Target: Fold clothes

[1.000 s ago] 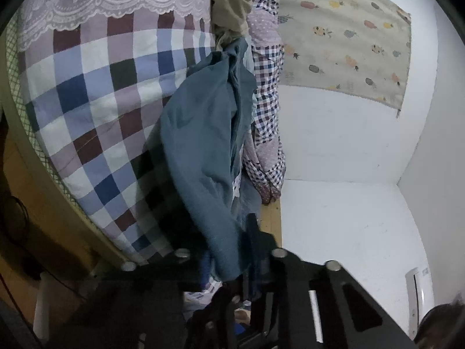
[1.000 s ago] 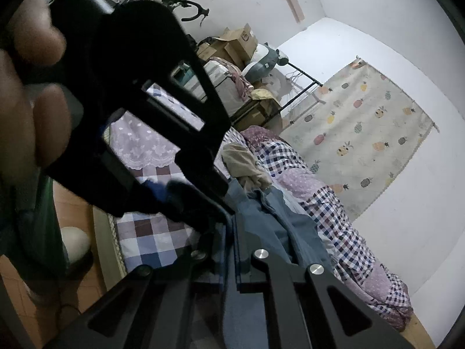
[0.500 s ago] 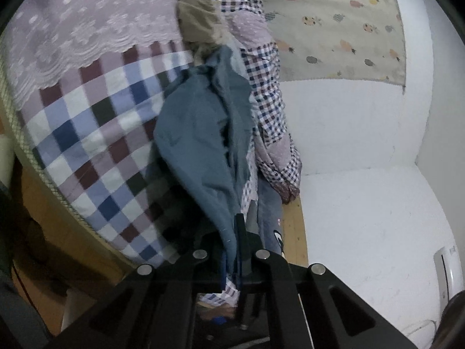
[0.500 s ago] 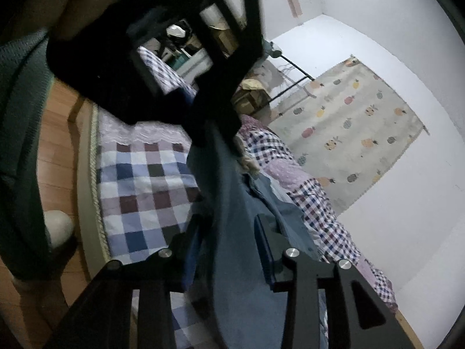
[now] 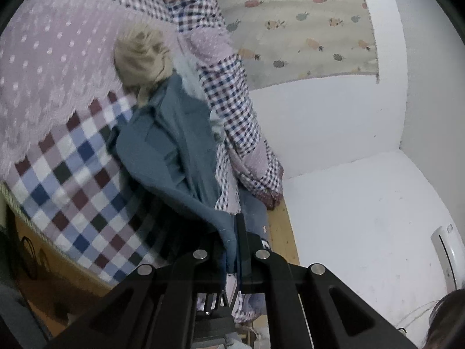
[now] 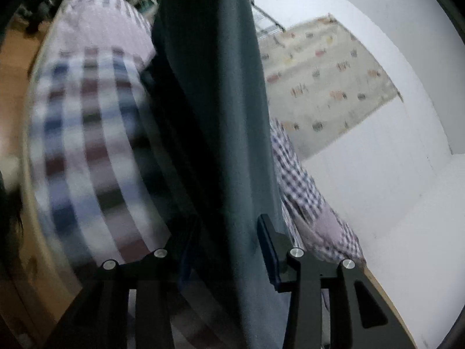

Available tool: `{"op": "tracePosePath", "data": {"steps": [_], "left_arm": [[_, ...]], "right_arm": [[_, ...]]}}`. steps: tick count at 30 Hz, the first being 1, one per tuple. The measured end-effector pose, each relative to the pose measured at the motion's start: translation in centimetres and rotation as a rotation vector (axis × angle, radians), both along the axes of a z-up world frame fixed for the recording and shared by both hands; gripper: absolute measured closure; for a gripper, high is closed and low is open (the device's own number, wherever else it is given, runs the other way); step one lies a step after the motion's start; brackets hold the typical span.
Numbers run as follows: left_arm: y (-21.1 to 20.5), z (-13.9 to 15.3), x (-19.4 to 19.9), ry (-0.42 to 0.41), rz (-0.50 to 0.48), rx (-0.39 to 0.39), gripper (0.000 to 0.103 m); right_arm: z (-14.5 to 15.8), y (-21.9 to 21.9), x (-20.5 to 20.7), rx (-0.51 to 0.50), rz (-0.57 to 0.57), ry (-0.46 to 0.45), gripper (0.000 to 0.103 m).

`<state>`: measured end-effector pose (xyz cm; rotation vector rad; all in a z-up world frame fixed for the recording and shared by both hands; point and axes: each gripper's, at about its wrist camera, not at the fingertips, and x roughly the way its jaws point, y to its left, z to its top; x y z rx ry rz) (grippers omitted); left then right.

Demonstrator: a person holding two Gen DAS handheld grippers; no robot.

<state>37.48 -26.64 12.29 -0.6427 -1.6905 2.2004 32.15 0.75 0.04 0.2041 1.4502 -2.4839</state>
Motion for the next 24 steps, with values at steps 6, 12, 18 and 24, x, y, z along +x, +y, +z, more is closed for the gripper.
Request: {"op": "tracePosePath", "data": {"steps": [6,12,18,24], "left_arm": [[-1.8,1.4,0.0,0.008,0.046,-0.016,0.101],[-2.7,1.8,-0.1,0.009,0.063,-0.022,0.101],[-3.1,1.7,-0.4,0.008,0.057,-0.018,0.101],[-3.0,1.5,-0.8,0.0,0.036,-0.018,0.101]], "right_arm": [[-1.0,5.0,-2.7,0.045,-0.151,-0.037,0.06],[-1.6,9.7,-2.9,0.101,-0.248,-0.049,0.06],[-1.8,13.1,-2.2,0.151,-0.301,-0.054,0.06],[-1.9,14.8,0.6,0.209,-0.248,-0.038,0.061]]}}
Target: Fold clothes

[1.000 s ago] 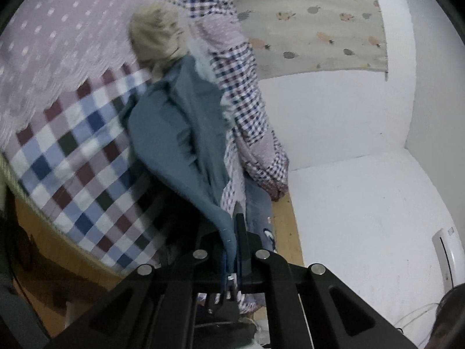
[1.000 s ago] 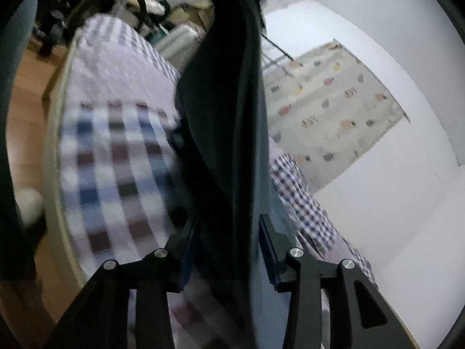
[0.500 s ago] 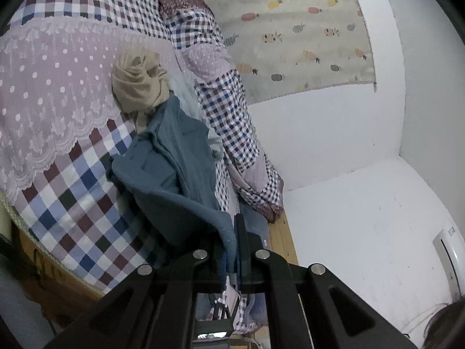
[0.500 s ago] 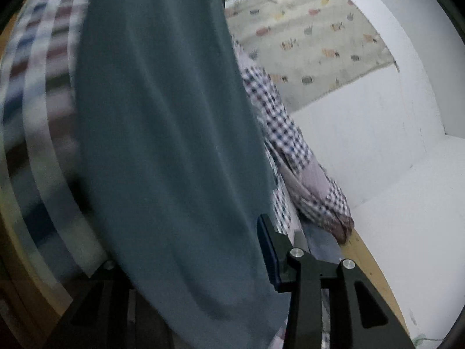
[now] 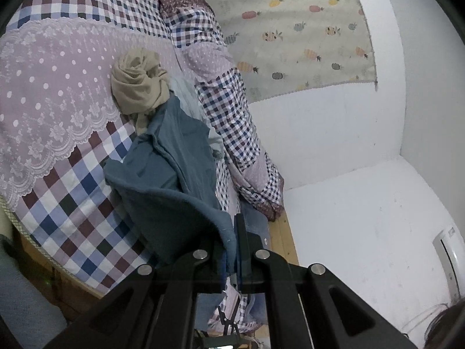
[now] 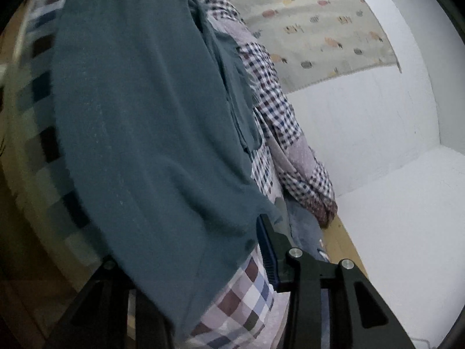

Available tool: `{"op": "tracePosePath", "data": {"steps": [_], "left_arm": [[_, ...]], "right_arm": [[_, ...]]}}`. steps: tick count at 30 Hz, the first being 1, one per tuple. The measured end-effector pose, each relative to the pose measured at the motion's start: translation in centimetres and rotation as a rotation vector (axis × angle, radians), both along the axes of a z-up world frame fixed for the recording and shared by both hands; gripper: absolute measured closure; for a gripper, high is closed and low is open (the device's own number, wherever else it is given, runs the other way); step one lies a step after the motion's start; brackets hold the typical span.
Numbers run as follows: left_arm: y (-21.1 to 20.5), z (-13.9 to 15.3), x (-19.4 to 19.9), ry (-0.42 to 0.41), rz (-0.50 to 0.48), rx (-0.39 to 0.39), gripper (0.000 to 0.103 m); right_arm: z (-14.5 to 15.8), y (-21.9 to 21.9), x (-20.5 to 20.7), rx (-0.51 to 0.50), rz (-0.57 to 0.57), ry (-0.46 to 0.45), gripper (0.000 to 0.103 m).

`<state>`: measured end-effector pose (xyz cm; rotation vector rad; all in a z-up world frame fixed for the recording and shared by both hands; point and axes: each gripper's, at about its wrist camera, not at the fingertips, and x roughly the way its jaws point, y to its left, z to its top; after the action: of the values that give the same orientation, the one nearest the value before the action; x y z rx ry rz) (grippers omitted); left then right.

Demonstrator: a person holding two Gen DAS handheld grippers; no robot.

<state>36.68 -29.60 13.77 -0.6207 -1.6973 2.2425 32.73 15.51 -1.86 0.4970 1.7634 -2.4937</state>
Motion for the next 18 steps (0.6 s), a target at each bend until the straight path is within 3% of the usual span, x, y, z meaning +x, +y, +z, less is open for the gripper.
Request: {"op": "tracePosePath", "data": {"steps": [8,18], "left_arm": [[0.4,-0.2,0.0,-0.005,-0.013,0.002,0.101],[0.9,-0.3,0.3,-0.012,-0.021,0.007,0.101]], "right_arm": [[1.3,0.4,3.2,0.021,0.041,0.019,0.063],[3.1,0.1,6.7,0.006,0.089,0.0,0.078]]}}
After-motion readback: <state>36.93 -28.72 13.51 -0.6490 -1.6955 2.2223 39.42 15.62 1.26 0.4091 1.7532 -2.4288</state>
